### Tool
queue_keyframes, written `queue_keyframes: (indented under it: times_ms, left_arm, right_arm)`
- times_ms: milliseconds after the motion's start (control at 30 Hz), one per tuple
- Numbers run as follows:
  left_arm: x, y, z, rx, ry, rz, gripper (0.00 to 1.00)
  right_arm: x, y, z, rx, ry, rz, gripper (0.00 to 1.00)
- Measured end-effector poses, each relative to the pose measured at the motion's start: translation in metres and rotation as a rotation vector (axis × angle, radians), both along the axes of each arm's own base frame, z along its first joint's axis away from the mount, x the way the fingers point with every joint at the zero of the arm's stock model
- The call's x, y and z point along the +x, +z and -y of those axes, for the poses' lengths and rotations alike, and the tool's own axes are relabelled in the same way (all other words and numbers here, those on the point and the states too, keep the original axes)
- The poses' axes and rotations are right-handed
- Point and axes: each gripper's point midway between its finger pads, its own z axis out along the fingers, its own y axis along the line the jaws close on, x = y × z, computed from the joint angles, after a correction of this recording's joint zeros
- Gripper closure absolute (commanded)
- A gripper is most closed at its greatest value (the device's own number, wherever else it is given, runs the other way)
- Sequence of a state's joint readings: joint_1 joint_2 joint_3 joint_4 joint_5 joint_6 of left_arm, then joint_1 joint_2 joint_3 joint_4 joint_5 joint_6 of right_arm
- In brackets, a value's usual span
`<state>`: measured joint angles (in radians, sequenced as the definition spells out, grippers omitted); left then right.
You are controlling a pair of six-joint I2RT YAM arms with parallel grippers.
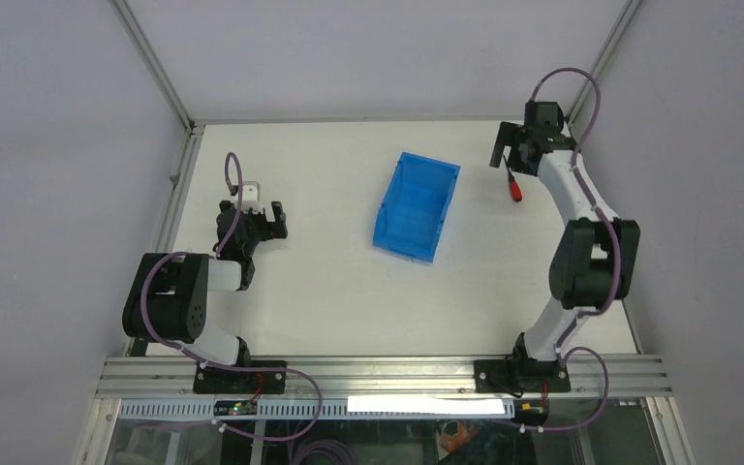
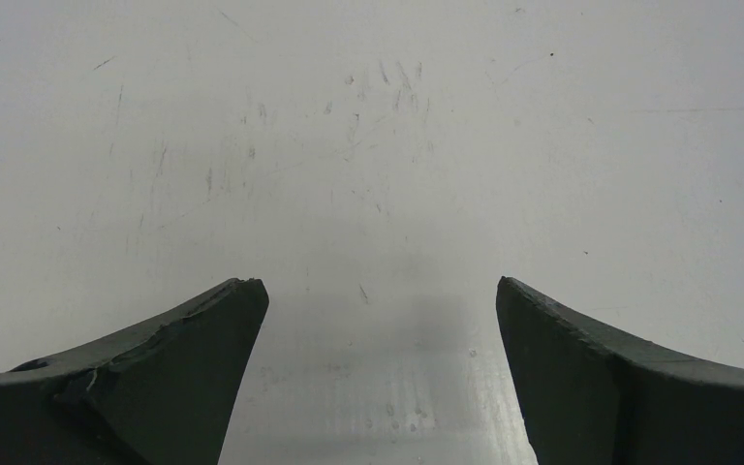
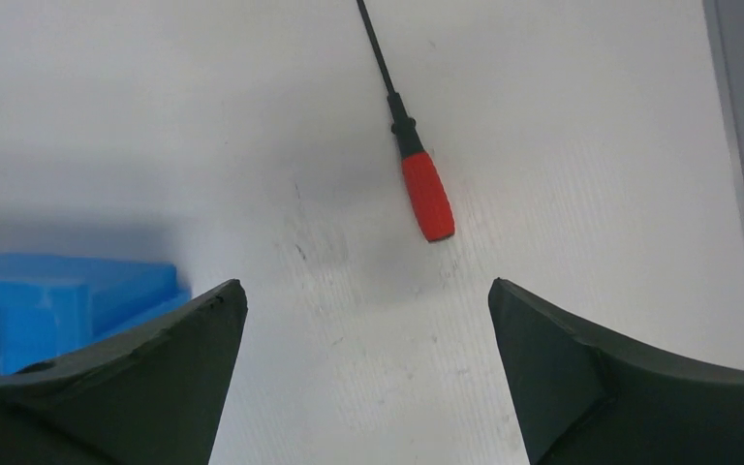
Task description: Put the screwdriver in the bin
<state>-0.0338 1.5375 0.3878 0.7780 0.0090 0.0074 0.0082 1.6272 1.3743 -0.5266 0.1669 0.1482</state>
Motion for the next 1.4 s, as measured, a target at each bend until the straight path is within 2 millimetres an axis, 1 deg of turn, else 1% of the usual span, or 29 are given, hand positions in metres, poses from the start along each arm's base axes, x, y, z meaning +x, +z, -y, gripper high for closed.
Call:
queue_keyframes:
  times_ms: [67,133,233,267,300,367,467,533,600,633,667,700,733,767,800,1000,1033,1100,1167,1233,1400]
  left_arm:
    - [0.000,0.000,0.000,0.000,0.000,0.000,0.01]
    - [0.000,0.000,0.000,0.000,0.000,0.000,0.01]
    - [0.000,0.000,0.000,0.000,0.000,0.000,0.01]
    - [0.000,0.000,0.000,0.000,0.000,0.000,0.01]
    - [0.000,0.000,0.000,0.000,0.000,0.000,0.01]
    - [0.000,0.000,0.000,0.000,0.000,0.000,0.01]
    - [0.000,0.000,0.000,0.000,0.000,0.000,0.01]
    - [0.000,0.000,0.000,0.000,0.000,0.000,0.01]
    - [0.000,0.000,0.000,0.000,0.000,0.000,0.01]
    - [0.000,0.000,0.000,0.000,0.000,0.000,0.01]
    - [0.000,0.000,0.000,0.000,0.000,0.000,0.01]
    - [0.000,0.000,0.000,0.000,0.000,0.000,0.01]
    - [0.000,0.000,0.000,0.000,0.000,0.000,0.01]
    - [0.000,0.000,0.000,0.000,0.000,0.000,0.01]
    - [0.000,0.000,0.000,0.000,0.000,0.000,0.01]
    - [0.000,0.000,0.000,0.000,0.000,0.000,0.01]
    - [0.000,0.000,0.000,0.000,0.000,0.000,0.01]
    - [0.000,0.000,0.000,0.000,0.000,0.000,0.01]
    - [0.000,0.000,0.000,0.000,0.000,0.000,0.01]
    - [0.000,0.000,0.000,0.000,0.000,0.000,0.01]
    - [0.000,0.000,0.000,0.000,0.000,0.000,0.01]
  right_arm:
    - [0.024,-0.015,0.002,-0.009,0.017,-0.056,0.01]
    - [0.042,-0.030,0.006,-0.009,0.025,-0.101,0.02]
    - [0.062,-0.056,0.020,-0.004,0.016,-0.180,0.05]
    - [0.064,-0.062,0.022,0.001,0.017,-0.196,0.05]
    - [0.068,-0.072,0.027,0.005,0.013,-0.222,0.06]
    - [0.070,-0.090,0.032,0.012,0.013,-0.263,0.09]
    - [0.062,-0.116,0.036,0.026,0.013,-0.340,0.13]
    - [0.055,-0.134,0.035,0.035,0.020,-0.391,0.18]
    - [0.052,-0.145,0.032,0.052,0.031,-0.418,0.25]
    - [0.054,-0.144,0.031,0.051,0.038,-0.414,0.31]
    - [0.054,-0.144,0.031,0.051,0.041,-0.411,0.40]
    - [0.054,-0.144,0.031,0.050,0.046,-0.413,0.54]
    - [0.054,-0.145,0.030,0.052,0.047,-0.413,0.77]
    - [0.055,-0.145,0.031,0.050,0.045,-0.412,0.97]
    - [0.055,-0.145,0.031,0.046,0.053,-0.412,1.00]
    - [0.053,-0.142,0.032,0.040,0.041,-0.416,1.00]
    - [0.051,-0.141,0.031,0.039,0.040,-0.423,1.00]
    - [0.042,-0.132,0.031,0.041,0.034,-0.438,1.00]
    - [0.034,-0.114,0.031,0.042,0.019,-0.434,1.00]
    - [0.025,-0.089,0.031,0.040,0.001,-0.411,1.00]
    - [0.006,-0.003,0.027,0.051,-0.040,-0.265,1.00]
